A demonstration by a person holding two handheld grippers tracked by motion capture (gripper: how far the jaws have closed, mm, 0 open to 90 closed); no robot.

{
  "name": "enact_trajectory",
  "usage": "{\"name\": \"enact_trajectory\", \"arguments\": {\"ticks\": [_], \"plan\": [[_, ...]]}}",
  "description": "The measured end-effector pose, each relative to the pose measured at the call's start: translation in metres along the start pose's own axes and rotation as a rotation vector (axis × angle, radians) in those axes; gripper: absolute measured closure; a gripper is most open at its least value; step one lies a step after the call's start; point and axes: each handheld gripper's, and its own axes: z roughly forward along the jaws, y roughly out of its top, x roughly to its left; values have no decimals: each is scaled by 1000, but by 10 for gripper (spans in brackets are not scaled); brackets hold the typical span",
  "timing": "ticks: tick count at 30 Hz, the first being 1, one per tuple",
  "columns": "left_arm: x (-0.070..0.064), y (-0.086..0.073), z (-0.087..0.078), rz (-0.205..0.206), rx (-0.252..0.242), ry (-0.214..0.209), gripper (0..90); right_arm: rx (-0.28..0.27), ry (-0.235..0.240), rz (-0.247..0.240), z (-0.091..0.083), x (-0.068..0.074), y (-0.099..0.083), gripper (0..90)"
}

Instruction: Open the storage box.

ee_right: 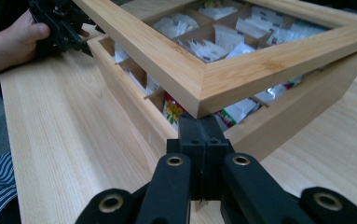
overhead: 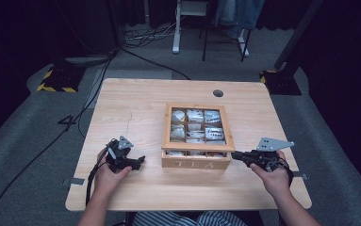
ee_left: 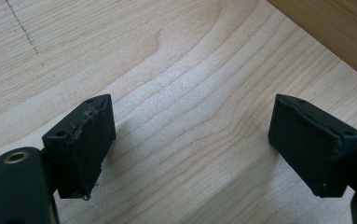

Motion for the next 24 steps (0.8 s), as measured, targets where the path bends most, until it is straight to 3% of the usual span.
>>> {"name": "enact_trajectory", "arguments": {"ticks": [15, 24], "plan": [[0, 0, 0, -5, -2, -1, 155, -23, -35, -33, -13, -5, 45, 900], [0, 0, 0, -7, -5, 0, 155, -24, -62, -55, -9, -9, 70, 900]]}}
